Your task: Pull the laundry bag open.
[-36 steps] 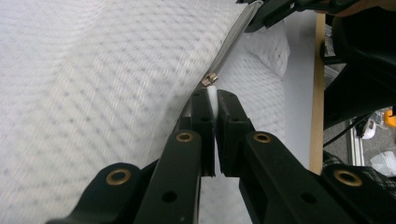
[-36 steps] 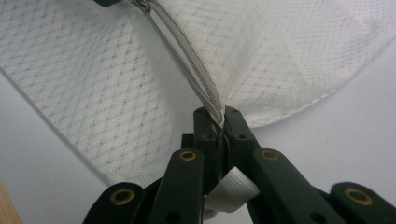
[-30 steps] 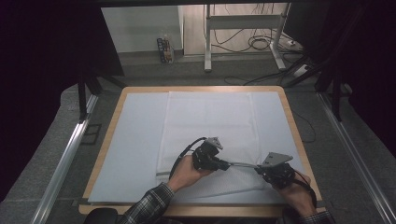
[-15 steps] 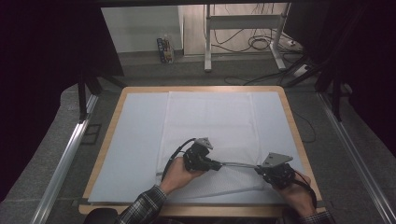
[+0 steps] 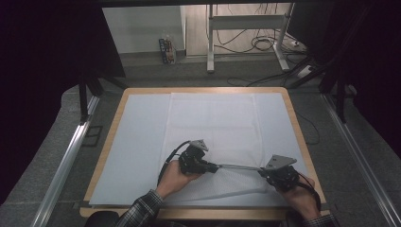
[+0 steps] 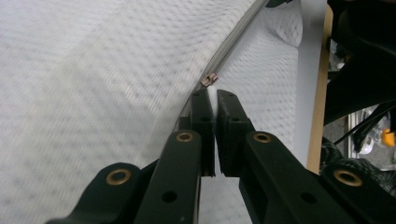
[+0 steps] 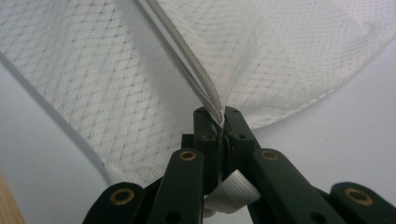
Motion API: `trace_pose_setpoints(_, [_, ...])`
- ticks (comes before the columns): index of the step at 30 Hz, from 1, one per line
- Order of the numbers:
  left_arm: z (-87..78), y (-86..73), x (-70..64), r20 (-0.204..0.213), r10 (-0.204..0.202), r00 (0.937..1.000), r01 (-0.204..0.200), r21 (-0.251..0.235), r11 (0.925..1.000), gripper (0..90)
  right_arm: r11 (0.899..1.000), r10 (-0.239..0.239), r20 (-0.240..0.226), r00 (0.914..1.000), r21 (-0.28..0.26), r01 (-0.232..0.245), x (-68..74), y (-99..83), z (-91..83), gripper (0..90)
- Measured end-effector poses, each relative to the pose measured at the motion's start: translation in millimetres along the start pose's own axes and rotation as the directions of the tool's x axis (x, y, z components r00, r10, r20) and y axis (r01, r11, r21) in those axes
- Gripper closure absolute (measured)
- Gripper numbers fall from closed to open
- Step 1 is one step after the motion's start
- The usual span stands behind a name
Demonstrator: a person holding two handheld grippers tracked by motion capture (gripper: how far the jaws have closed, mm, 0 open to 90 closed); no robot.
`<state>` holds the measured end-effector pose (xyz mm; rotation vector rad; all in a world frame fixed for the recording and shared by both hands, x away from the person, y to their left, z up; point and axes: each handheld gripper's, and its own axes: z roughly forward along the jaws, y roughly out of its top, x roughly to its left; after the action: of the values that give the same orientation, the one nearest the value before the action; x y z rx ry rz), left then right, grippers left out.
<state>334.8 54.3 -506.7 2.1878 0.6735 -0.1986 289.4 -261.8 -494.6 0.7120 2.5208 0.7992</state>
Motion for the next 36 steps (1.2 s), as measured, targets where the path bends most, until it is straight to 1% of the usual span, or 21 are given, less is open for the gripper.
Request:
trace_pose_setpoints(3, [-4.9, -4.0, 0.7, -0.004, -0.008, 1.0, 0.008, -0.003, 1.0, 87.4, 1.0, -0.002, -0.004, 1.0, 0.001, 0.002, 0.1, 0.3, 0.1, 84.9])
trace_pose_setpoints(8, [-7.6, -7.7, 1.7, -0.005, -0.018, 0.9998, 0.018, -0.004, 0.9998, 87.4, 1.0, -0.007, -0.001, 1.0, -0.001, 0.007, 0.3, 0.2, 0.1, 84.9])
trace_pose_setpoints(9, [-8.3, -9.8, 2.0, -0.02, -0.014, 0.9997, 0.014, 0.002, 0.9999, 87.4, 1.0, -0.012, 0.007, 0.9999, 0.006, 0.012, 0.8, 0.5, 0.1, 84.9])
trace_pose_setpoints(10, [-8.3, -9.8, 2.0, -0.02, -0.014, 0.9997, 0.014, 0.002, 0.9999, 87.4, 1.0, -0.007, 0.005, 1.0, 0.004, 0.007, 0.8, 0.4, 0.3, 84.9])
trace_pose_setpoints(11, [-9.0, -11.0, 2.9, -0.008, -0.022, 0.9997, 0.022, -0.001, 0.9998, 87.4, 1.0, -0.007, 0.005, 1.0, 0.004, 0.007, 0.8, 0.4, 0.3, 84.9])
trace_pose_setpoints(12, [-9.4, -11.9, 3.1, -0.013, -0.024, 0.9996, 0.024, -0.002, 0.9997, 87.4, 1.0, -0.009, 0.0, 1.0, 0.001, 0.009, 0.3, 0.2, 0.1, 84.9])
trace_pose_setpoints(13, [-10.8, -13.6, 3.2, -0.024, -0.024, 0.9994, 0.024, 0.002, 0.9997, 87.4, 1.0, -0.014, 0.006, 0.9999, 0.006, 0.014, 0.9, 0.6, 0.0, 84.9])
trace_pose_setpoints(15, [-11.6, -14.5, 3.9, -0.017, -0.027, 0.9995, 0.027, -0.002, 0.9996, 87.4, 1.0, -0.012, 0.003, 0.9999, 0.004, 0.012, 1.0, 0.4, 0.0, 84.9])
trace_pose_setpoints(17, [-13.4, -16.1, 3.9, -0.034, -0.028, 0.999, 0.028, -0.001, 0.9996, 87.4, 1.0, -0.011, 0.007, 0.9999, 0.004, 0.011, 0.8, 0.4, -0.1, 84.9])
trace_pose_setpoints(18, [-14.7, -16.9, 4.6, -0.026, -0.032, 0.9991, 0.032, -0.003, 0.9995, 87.4, 1.0, -0.011, 0.007, 0.9999, 0.004, 0.011, 0.8, 0.4, -0.1, 84.9])
trace_pose_setpoints(19, [-15.7, -17.5, 4.6, -0.034, -0.032, 0.9989, 0.032, -0.004, 0.9995, 87.4, 1.0, -0.012, 0.008, 0.9999, 0.005, 0.012, 0.9, 0.4, -0.2, 84.9])
trace_pose_setpoints(21, [-17.1, -18.8, 4.4, -0.033, -0.035, 0.9988, 0.035, -0.006, 0.9994, 87.4, 1.0, -0.01, 0.003, 0.9999, 0.003, 0.01, 0.9, 0.4, -0.2, 84.9])
trace_pose_setpoints(23, [-19.0, -20.4, 4.0, -0.049, -0.032, 0.9983, 0.032, -0.001, 0.9995, 87.4, 1.0, -0.012, 0.007, 0.9999, 0.006, 0.012, 1.0, 0.5, -0.3, 84.9])
trace_pose_setpoints(25, [-22.5, -23.1, 5.9, -0.058, -0.039, 0.9975, 0.039, -0.003, 0.9992, 87.4, 1.0, -0.008, 0.011, 0.9999, 0.006, 0.008, 0.2, -0.3, -0.6, 84.9])
trace_pose_setpoints(27, [-27.4, -26.5, 8.3, -0.062, -0.054, 0.9966, 0.053, -0.012, 0.9985, 87.5, 1.0, 0.003, 0.015, 0.9999, 0.005, -0.003, -0.6, -1.0, -0.9, 84.9])
trace_pose_setpoints(29, [-30.2, -28.5, 8.9, -0.064, -0.061, 0.9961, 0.06, -0.017, 0.9981, 87.4, 1.0, 0.003, 0.014, 0.9999, 0.004, -0.003, -1.1, -1.3, -1.3, 84.9])
trace_pose_setpoints(34, [-33.6, -32.1, 8.1, -0.068, -0.065, 0.9956, 0.064, -0.019, 0.9978, 87.4, 1.0, 0.001, 0.015, 0.9999, 0.005, -0.001, -0.6, -1.2, -1.1, 84.9])
trace_pose_setpoints(35, [-34.5, -32.9, 7.4, -0.08, -0.059, 0.995, 0.058, -0.015, 0.9982, 87.4, 1.0, -0.003, 0.016, 0.9999, 0.005, 0.003, -0.5, -1.1, -1.4, 84.9])
trace_pose_setpoints(36, [-34.5, -32.9, 7.4, -0.08, -0.059, 0.995, 0.058, -0.015, 0.9982, 87.4, 1.0, -0.003, 0.016, 0.9999, 0.005, 0.003, -0.5, -1.1, -1.4, 84.9])
